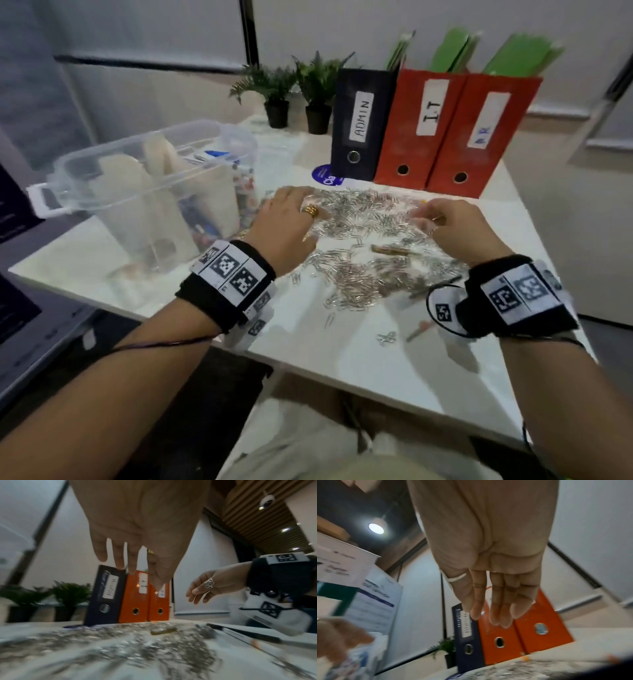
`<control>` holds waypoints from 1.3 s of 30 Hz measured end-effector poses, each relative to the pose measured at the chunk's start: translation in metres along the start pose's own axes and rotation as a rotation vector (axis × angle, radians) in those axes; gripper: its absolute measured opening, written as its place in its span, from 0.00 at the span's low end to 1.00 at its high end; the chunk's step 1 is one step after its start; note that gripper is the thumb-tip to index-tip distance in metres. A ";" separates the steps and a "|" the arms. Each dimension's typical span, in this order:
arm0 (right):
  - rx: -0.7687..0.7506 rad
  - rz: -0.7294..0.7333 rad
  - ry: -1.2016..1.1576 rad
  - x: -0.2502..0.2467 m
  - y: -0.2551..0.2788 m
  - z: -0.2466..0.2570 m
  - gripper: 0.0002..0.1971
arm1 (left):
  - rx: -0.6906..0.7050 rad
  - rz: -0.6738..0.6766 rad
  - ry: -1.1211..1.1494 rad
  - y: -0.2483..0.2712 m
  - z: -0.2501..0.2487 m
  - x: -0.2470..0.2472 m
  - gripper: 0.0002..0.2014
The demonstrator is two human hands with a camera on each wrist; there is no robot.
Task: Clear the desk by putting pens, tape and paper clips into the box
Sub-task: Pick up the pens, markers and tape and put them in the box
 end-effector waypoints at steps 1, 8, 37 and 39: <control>0.055 -0.004 0.046 -0.006 0.007 -0.018 0.10 | 0.064 0.074 0.004 -0.003 -0.015 0.011 0.19; 0.383 0.117 0.232 -0.022 0.037 -0.098 0.15 | 0.323 0.394 0.027 -0.010 -0.104 0.064 0.17; 0.056 0.363 0.319 0.001 -0.033 -0.055 0.07 | 0.267 0.677 -0.076 -0.041 -0.159 0.087 0.11; 0.035 0.399 0.394 0.005 -0.041 -0.052 0.12 | 0.243 0.668 -0.076 -0.044 -0.146 0.079 0.09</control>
Point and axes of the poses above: each hand's wrist, its own y-axis away from the middle knuckle, its own x-axis out of the palm, z = x × y, the point moved 5 cm from there along -y, towards the middle knuckle, and after that the axes turned 1 degree about x, right-handed, at the moved point
